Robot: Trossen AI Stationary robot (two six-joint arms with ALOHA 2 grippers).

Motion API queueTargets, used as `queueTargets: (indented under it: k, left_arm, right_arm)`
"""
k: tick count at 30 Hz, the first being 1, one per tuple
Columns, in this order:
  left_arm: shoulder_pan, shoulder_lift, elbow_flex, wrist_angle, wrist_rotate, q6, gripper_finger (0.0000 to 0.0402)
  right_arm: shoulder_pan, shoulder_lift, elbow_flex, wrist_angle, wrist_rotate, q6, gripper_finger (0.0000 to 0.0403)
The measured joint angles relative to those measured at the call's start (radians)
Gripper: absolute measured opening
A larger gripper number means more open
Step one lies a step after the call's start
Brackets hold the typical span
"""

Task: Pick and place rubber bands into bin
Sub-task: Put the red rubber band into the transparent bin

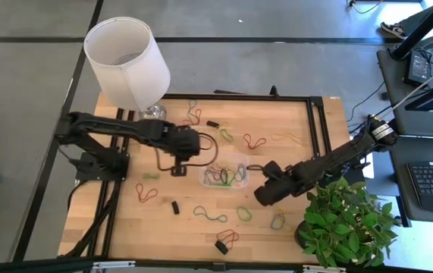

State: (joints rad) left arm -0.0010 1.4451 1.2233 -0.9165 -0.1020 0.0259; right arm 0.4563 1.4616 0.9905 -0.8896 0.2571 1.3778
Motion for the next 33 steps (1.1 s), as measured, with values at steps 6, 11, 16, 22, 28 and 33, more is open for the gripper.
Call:
queueTargets:
  k: [6, 11, 16, 22, 28, 33]
  left_arm:
    - [0.000, -0.172, -0.194, 0.070, 0.000, -0.113, 0.0003]
    - [0.000, -0.265, -0.292, 0.084, -0.001, -0.191, 0.0001]
    - [-0.001, -0.322, -0.336, 0.079, -0.001, -0.229, 0.0003]
    - [-0.012, -0.350, -0.336, 0.083, -0.001, -0.225, 0.0001]
    - [-0.012, -0.354, -0.336, 0.084, -0.001, -0.224, 0.0001]
    - [-0.012, -0.354, -0.336, 0.084, -0.001, -0.222, 0.0003]
  right_arm:
    - [-0.119, 0.000, 0.000, -0.310, -0.142, 0.151, 0.0010]
    - [-0.183, 0.000, -0.003, -0.398, -0.173, 0.162, 0.0044]
    - [-0.194, -0.001, -0.097, -0.356, -0.224, 0.166, 0.0092]
    - [-0.191, -0.001, -0.230, -0.228, -0.268, 0.167, 0.0135]
    - [-0.191, -0.001, -0.322, -0.169, -0.271, 0.243, 0.0146]
    - [-0.191, -0.009, -0.399, -0.018, -0.270, 0.248, 0.0127]
